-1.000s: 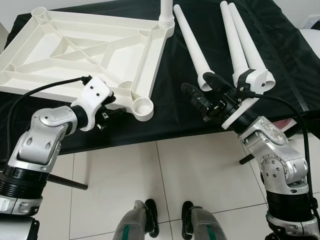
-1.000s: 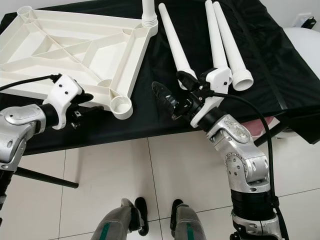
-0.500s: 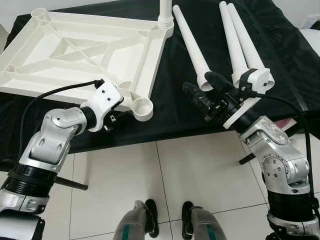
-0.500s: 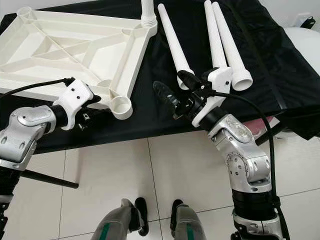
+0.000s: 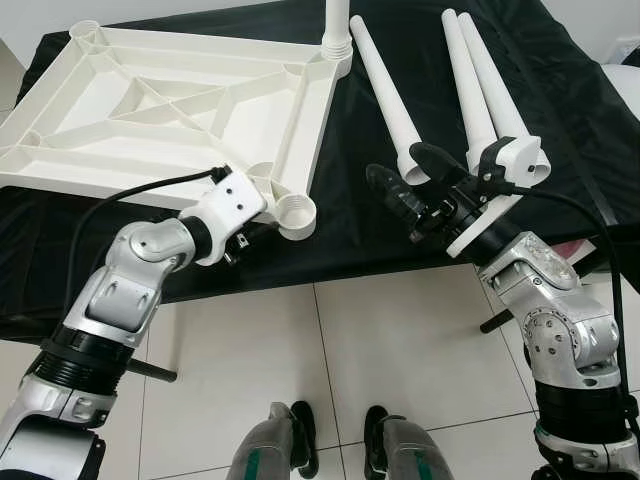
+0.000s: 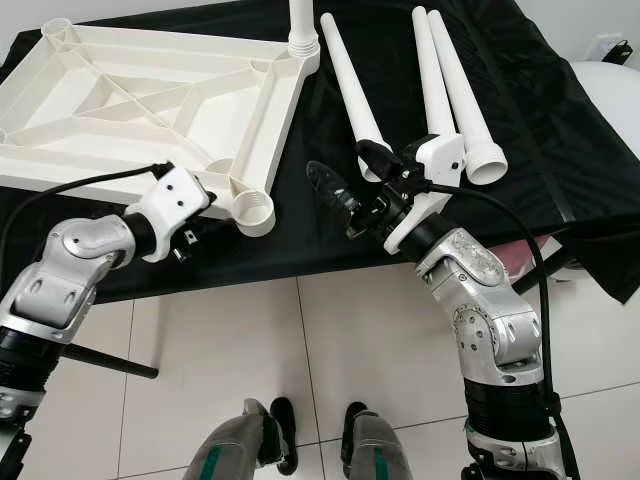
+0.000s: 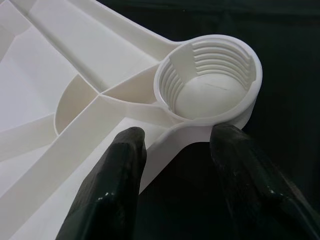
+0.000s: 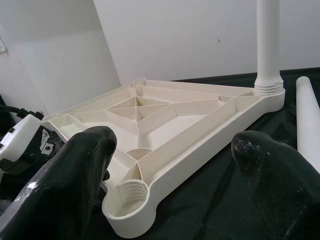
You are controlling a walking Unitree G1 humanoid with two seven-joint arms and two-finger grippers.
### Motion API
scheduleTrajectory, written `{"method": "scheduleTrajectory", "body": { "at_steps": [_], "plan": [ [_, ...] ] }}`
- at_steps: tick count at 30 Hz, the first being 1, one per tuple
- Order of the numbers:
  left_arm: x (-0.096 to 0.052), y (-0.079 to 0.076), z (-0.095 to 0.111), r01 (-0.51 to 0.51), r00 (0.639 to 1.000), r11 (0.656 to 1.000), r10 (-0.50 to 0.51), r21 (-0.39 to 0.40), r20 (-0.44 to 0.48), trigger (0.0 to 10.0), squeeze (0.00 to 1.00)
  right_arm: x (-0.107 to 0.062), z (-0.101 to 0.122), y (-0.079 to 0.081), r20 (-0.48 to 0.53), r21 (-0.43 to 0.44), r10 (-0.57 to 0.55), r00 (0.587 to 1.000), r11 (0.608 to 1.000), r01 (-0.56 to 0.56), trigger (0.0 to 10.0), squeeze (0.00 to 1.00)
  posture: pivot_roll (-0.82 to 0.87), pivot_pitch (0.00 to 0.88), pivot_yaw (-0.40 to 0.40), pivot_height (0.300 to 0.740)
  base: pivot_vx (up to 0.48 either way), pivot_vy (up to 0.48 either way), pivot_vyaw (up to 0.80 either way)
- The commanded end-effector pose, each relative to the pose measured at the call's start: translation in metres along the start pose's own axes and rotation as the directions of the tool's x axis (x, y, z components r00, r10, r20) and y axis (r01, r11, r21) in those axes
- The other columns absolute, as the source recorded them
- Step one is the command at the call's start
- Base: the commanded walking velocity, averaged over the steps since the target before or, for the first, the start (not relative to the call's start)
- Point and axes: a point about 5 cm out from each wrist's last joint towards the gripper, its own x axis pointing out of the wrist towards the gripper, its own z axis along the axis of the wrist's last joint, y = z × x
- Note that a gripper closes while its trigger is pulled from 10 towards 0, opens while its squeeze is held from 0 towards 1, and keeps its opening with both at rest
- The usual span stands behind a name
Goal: Building children table
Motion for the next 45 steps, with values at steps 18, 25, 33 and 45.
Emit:
{"method": "scheduleTrajectory", "body": {
  "at_steps": [18,25,33,45],
  "plan": [
    [0.036,-0.029,0.027,0.096,0.990,0.995,-0.093,-0.023,0.109,10.0,0.00,-0.003,0.006,0.001,0.029,-0.008,-0.010,1.000,1.000,0.010,10.0,0.00,-0.10,0.240,0.081,0.740,0.000,0.000,0.00],
    [0.052,-0.037,0.037,0.090,0.987,0.995,-0.084,-0.042,0.140,10.0,0.00,-0.003,0.007,0.001,0.030,-0.011,-0.018,0.999,1.000,0.018,10.0,0.00,-0.11,0.245,0.081,0.740,0.000,0.000,0.00],
    [0.050,-0.031,0.038,0.076,0.988,0.996,-0.071,-0.035,0.137,10.0,0.00,-0.004,0.007,0.000,0.030,-0.012,-0.021,0.999,1.000,0.022,10.0,0.00,-0.11,0.246,0.081,0.740,0.000,0.000,0.00],
    [0.041,-0.027,0.028,0.062,0.998,0.998,-0.063,0.033,0.025,10.0,0.00,-0.003,0.005,0.002,0.032,-0.002,-0.019,0.999,1.000,0.019,10.0,0.00,-0.09,0.240,0.084,0.740,0.000,0.000,0.00]
  ]
}}
